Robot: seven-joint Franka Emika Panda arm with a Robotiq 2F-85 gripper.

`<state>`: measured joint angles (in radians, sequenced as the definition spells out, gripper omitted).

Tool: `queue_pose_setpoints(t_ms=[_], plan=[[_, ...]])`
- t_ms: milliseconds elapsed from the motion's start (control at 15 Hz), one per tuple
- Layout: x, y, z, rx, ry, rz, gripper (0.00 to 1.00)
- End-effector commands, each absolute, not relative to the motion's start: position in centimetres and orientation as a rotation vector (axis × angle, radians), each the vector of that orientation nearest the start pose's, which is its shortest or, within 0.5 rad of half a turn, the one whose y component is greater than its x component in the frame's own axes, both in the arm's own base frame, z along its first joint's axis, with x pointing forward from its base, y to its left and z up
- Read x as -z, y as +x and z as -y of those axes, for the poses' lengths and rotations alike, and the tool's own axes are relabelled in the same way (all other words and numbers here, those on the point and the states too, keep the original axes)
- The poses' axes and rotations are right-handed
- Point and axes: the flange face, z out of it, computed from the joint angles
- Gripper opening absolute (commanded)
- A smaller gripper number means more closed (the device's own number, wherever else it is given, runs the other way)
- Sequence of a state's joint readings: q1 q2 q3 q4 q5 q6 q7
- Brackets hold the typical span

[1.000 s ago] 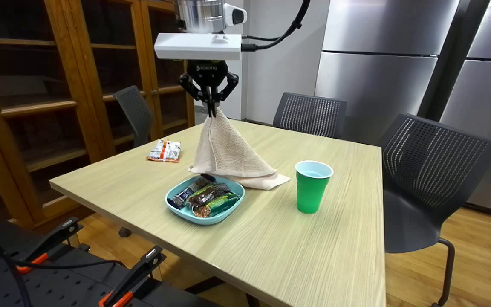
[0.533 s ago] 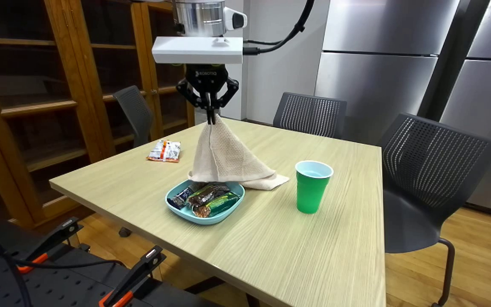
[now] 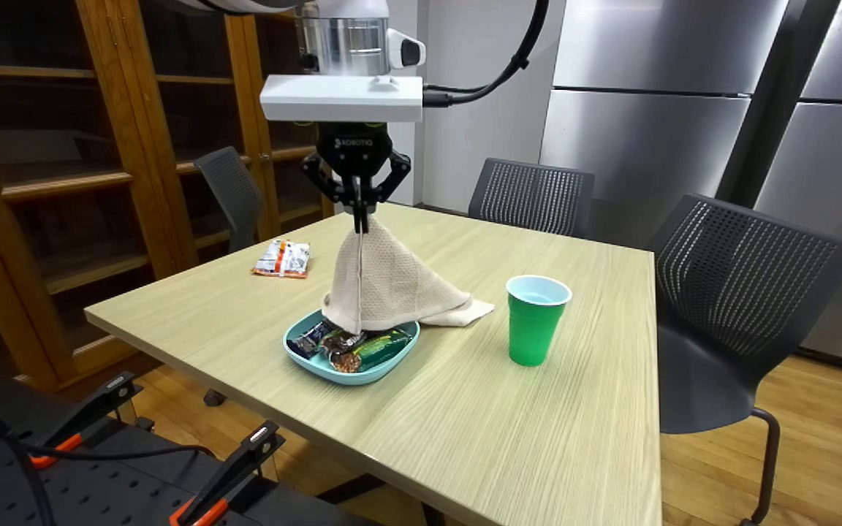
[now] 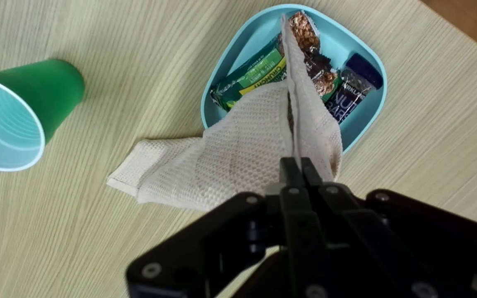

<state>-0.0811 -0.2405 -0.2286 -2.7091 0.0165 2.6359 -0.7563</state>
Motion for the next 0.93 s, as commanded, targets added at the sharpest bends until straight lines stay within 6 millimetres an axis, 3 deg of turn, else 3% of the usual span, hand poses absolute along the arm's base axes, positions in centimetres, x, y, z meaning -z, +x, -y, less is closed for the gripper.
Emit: queue_pose_setpoints(t_ms=[0,867], plan=[[-32.3,38.2,12.6,0.224,-3.084,0.71,0.01],[-32.3,36.8,14.0,0.05,-3.137,0.809,0.01]])
